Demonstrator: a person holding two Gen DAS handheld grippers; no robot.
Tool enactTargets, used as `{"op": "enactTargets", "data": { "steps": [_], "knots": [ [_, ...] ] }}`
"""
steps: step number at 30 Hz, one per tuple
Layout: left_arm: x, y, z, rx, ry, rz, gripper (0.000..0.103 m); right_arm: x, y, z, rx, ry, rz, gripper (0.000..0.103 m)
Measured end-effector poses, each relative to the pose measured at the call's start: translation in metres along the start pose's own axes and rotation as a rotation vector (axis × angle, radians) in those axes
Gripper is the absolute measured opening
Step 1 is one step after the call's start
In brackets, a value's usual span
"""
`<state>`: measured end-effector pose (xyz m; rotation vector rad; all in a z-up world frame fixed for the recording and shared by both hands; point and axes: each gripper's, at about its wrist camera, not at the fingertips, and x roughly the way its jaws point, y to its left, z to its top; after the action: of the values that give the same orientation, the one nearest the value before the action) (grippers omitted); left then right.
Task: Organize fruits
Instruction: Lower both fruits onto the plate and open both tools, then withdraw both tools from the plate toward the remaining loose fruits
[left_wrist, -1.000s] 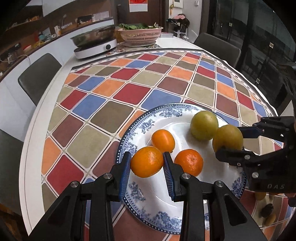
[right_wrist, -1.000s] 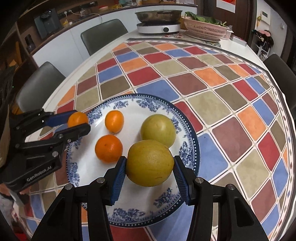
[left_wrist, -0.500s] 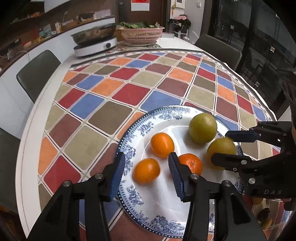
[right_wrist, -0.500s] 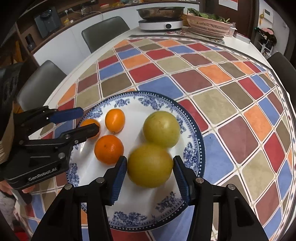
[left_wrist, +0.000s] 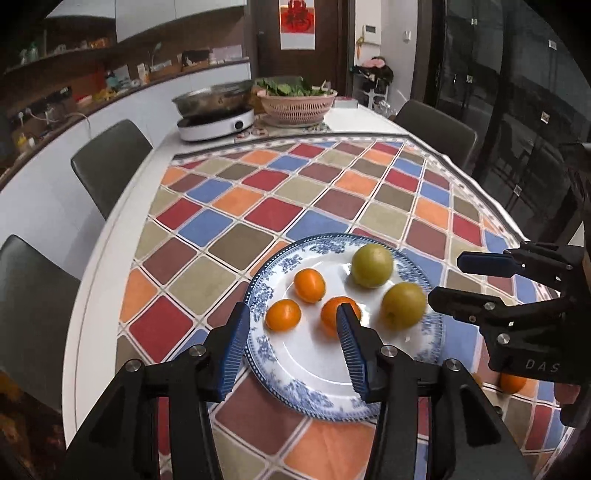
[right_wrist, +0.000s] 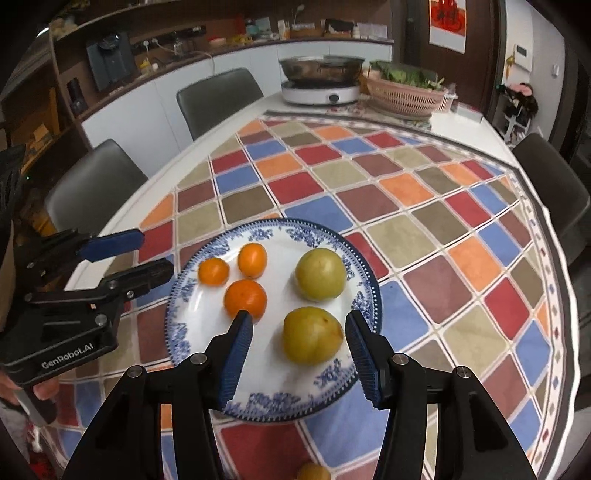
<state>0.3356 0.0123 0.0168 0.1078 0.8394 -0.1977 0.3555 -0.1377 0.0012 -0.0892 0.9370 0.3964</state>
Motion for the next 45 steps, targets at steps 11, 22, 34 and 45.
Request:
{"op": "enactTargets", "data": {
  "steps": [11, 22, 34, 45],
  "knots": [
    [-0.069, -0.030, -0.017, 0.011, -0.106, 0.019, 0.062, -0.072, 0.006, -0.025, -0.007, -0.117, -0.036, 0.061],
    [-0.115, -0.065, -0.041, 0.053, -0.189, 0.009, 0.070, -0.124, 0.001, -0.064, 0.007, -0.180, -0.102, 0.069],
    [-0.121, -0.095, -0.073, 0.046, -0.148, -0.025, 0.071, -0.145, -0.011, -0.107, 0.026, -0.182, -0.133, 0.068],
    [-0.092, -0.122, -0.099, 0.083, -0.042, -0.055, 0.071, -0.132, -0.031, -0.145, 0.078, -0.111, -0.156, 0.068]
  ]
}}
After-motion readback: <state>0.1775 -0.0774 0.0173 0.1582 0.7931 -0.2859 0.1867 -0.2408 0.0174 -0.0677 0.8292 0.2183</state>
